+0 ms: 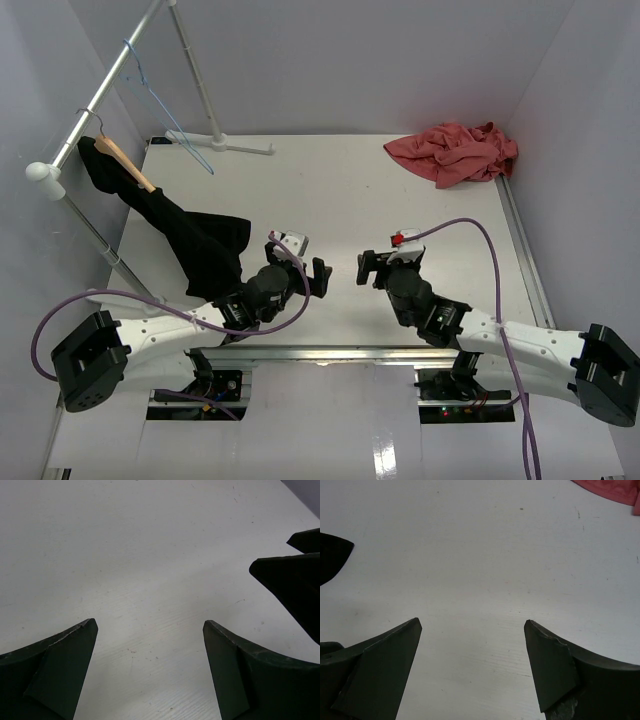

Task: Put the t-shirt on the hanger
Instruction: Move the T-shirt to the corner of the board.

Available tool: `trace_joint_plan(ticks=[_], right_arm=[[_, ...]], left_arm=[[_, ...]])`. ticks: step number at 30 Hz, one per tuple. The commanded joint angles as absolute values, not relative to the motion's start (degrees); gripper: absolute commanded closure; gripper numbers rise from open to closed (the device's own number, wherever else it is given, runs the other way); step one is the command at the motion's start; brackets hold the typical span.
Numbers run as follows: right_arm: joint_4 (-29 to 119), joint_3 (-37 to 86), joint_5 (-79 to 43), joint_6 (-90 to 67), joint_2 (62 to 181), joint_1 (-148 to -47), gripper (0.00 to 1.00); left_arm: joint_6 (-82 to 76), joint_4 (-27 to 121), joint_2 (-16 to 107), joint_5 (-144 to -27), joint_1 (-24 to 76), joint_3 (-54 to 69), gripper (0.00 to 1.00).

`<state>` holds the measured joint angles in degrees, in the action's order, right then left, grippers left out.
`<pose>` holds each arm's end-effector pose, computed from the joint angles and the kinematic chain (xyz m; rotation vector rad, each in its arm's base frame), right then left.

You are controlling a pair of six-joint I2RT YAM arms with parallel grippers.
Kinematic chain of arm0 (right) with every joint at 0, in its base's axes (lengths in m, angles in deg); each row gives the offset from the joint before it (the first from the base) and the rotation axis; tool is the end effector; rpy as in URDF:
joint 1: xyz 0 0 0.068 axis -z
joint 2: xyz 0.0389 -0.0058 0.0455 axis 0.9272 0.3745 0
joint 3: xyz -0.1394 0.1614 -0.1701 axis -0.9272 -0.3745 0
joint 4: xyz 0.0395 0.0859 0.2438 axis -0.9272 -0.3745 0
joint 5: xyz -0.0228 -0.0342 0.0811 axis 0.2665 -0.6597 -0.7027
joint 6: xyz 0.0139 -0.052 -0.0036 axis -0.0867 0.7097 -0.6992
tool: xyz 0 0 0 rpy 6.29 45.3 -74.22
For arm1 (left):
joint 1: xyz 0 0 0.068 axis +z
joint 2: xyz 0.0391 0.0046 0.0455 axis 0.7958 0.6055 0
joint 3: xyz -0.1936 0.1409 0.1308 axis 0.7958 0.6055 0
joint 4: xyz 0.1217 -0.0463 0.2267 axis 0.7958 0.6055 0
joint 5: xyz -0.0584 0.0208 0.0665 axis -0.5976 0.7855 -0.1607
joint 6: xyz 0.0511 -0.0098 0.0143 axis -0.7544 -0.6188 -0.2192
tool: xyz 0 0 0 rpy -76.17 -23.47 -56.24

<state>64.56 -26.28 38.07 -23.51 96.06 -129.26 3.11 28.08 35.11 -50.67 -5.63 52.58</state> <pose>0.1235 0.1694 0.2356 -0.0326 1.7207 0.2781 0.1395 -0.1960 0.2210 0.3338 1.8274 -0.5024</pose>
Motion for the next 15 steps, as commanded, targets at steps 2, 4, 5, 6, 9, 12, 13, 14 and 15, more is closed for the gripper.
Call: trace_joint_plan(ticks=[2, 4, 5, 6, 9, 12, 13, 14, 15], right_arm=[[70.6, -27.7, 39.4, -21.7, 92.0, -129.4, 0.10], [72.1, -28.0, 40.9, -20.7, 91.6, -129.4, 0.10], [71.8, -27.7, 42.8, -20.4, 91.7, -129.4, 0.10], [71.6, -27.4, 44.8, -20.1, 91.8, -129.4, 0.10], [70.1, -25.2, 47.1, -19.6, 92.4, -126.4, 0.09], [63.9, -21.2, 35.7, -27.1, 94.6, -114.2, 0.07], [62.3, -19.8, 30.1, -30.6, 95.9, -109.0, 0.07], [61.5, -18.8, 25.3, -32.6, 97.3, -104.6, 0.07], [60.9, -17.7, 21.7, -33.9, 99.2, -100.3, 0.06]], left_arm=[[2.8, 27.3, 36.2, -51.0, -5.8, 51.7, 0.02], [2.8, 27.5, 36.6, -50.6, -5.8, 51.5, 0.02], [2.8, 27.8, 36.7, -50.6, -5.8, 51.3, 0.02], [2.8, 28.2, 36.9, -50.6, -5.8, 51.1, 0.02], [3.6, 30.9, 37.5, -48.7, -5.8, 49.6, 0.02], [4.0, 30.1, 37.2, -49.4, -5.8, 50.2, 0.02], [4.0, 29.3, 36.9, -50.2, -5.8, 50.6, 0.02], [4.0, 28.8, 36.6, -51.0, -5.8, 50.9, 0.02], [4.1, 28.9, 36.6, -51.2, -5.8, 50.9, 0.02]])
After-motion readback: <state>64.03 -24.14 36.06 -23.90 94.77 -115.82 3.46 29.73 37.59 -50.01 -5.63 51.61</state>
